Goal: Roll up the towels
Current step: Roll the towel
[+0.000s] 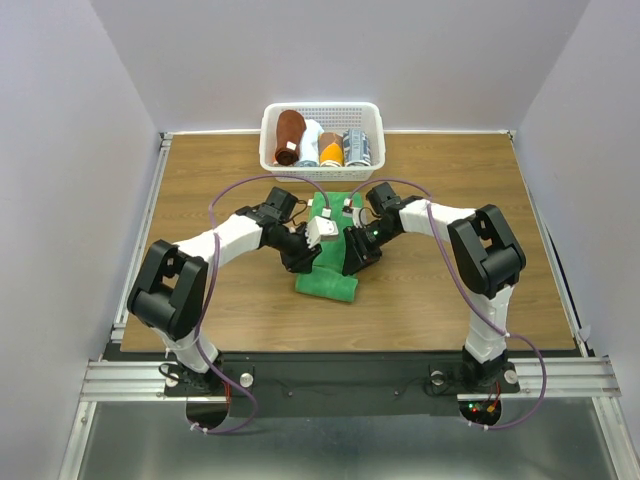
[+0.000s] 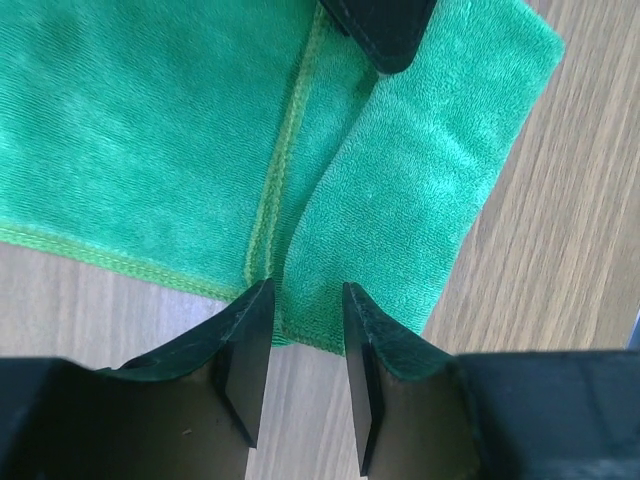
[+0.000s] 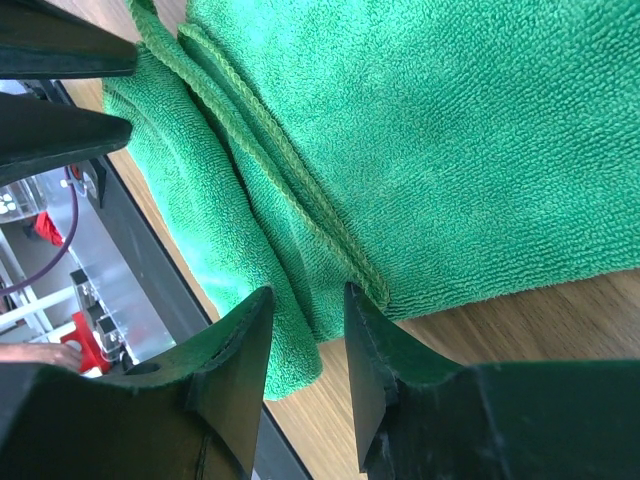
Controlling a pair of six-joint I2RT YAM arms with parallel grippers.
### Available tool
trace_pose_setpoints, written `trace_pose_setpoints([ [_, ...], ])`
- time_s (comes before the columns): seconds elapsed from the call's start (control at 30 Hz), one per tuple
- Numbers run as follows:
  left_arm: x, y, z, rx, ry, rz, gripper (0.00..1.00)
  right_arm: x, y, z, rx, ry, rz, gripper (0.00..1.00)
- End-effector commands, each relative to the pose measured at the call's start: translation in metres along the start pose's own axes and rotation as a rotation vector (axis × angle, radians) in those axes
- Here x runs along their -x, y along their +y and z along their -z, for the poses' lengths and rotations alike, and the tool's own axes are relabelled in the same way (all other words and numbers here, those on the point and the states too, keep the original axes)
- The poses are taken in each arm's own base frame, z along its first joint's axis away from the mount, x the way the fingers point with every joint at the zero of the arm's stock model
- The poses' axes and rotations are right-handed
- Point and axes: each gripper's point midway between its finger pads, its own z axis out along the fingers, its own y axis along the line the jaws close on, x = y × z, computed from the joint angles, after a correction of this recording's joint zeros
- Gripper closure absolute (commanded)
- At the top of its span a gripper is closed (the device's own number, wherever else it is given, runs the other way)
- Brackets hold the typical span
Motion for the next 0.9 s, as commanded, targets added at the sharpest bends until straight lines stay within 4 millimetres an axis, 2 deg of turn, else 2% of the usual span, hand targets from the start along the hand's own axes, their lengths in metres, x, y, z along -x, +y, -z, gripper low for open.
trace_pose_setpoints([
  [0.0,0.022,-0.002,0.015,0.017,-0.071,-0.054,0.55,0.009,0.002,-0.001,-0.006,-0.011,0.017,0.59],
  [0.1,0.019,-0.004,0.013,0.001,-0.063,-0.055,0.60,0.010,0.002,-0.001,-0.003,-0.012,0.015,0.59],
  [0.33,0.009,-0.006,0.006,-0.024,-0.035,-0.040,0.58,0.009,0.004,-0.001,0.003,-0.010,0.014,0.59],
  [0.57,0.001,-0.003,0.000,-0.028,-0.004,-0.025,0.73,0.009,0.003,0.000,0.000,-0.010,0.017,0.59],
  [0.67,-0.003,-0.003,-0.002,-0.026,0.008,-0.021,0.74,0.009,0.004,0.000,0.004,-0.011,0.018,0.58],
  [0.77,-0.003,-0.004,-0.001,-0.026,0.008,-0.023,0.81,0.009,0.005,0.000,0.007,-0.011,0.020,0.56],
  [0.87,-0.001,-0.006,0.003,-0.023,0.001,-0.025,0.97,0.007,0.005,0.000,0.006,-0.009,0.021,0.54],
])
